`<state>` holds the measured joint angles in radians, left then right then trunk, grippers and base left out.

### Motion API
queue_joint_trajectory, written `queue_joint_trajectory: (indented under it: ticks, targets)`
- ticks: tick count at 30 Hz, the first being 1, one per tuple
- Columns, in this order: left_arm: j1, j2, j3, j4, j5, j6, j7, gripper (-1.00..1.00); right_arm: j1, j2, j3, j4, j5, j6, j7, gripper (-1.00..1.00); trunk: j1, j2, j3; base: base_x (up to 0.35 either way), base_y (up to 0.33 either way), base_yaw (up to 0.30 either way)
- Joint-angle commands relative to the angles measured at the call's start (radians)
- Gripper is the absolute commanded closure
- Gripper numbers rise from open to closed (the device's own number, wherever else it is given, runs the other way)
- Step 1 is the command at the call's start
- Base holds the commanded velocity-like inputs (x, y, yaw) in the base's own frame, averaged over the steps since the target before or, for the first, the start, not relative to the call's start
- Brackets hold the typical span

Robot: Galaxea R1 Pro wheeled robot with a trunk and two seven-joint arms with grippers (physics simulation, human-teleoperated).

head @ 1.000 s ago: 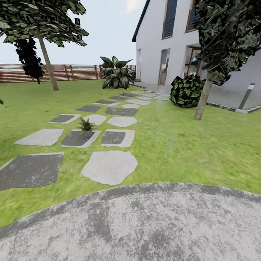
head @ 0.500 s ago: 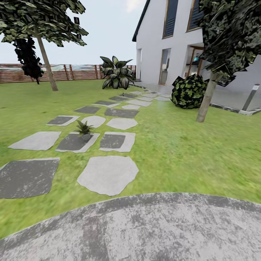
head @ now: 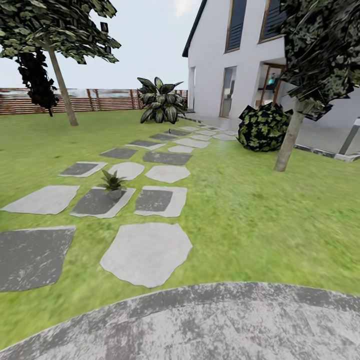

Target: Pick up the pesticide atomizer in the garden and spray insectifuge to fully cover both potted plants in the garden.

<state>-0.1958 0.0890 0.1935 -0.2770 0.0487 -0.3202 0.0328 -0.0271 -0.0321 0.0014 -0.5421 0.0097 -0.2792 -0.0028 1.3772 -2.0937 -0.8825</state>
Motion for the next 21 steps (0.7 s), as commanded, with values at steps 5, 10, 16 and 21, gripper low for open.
queue_joint_trajectory:
  ticks: [5, 10, 16, 21]
  targets:
    - [-0.001, 0.001, -0.003, 0.001, 0.005, -0.004, 0.003, -1.00, 0.000, 0.000, 0.000, 0.001, 0.001, -0.003, 0.000, -1.00, 0.000, 0.000, -0.002, 0.339, 0.000, 0.035]
    - [-0.001, 0.002, -0.003, 0.001, 0.005, -0.004, 0.003, -1.00, 0.000, 0.000, 0.000, 0.001, 0.001, -0.003, -0.002, -1.00, 0.000, 0.000, -0.007, 0.339, 0.000, 0.156]
    - [-0.001, 0.002, -0.003, 0.001, 0.005, -0.005, 0.003, -1.00, 0.000, 0.000, 0.000, 0.001, 0.001, -0.003, -0.002, -1.00, 0.000, 0.000, -0.009, 0.339, 0.000, 0.061]
    - [-0.001, 0.002, -0.003, 0.001, 0.005, -0.005, 0.003, -1.00, 0.000, 0.000, 0.000, 0.001, 0.001, -0.003, -0.002, -1.00, 0.000, 0.000, -0.010, 0.339, 0.000, 0.006]
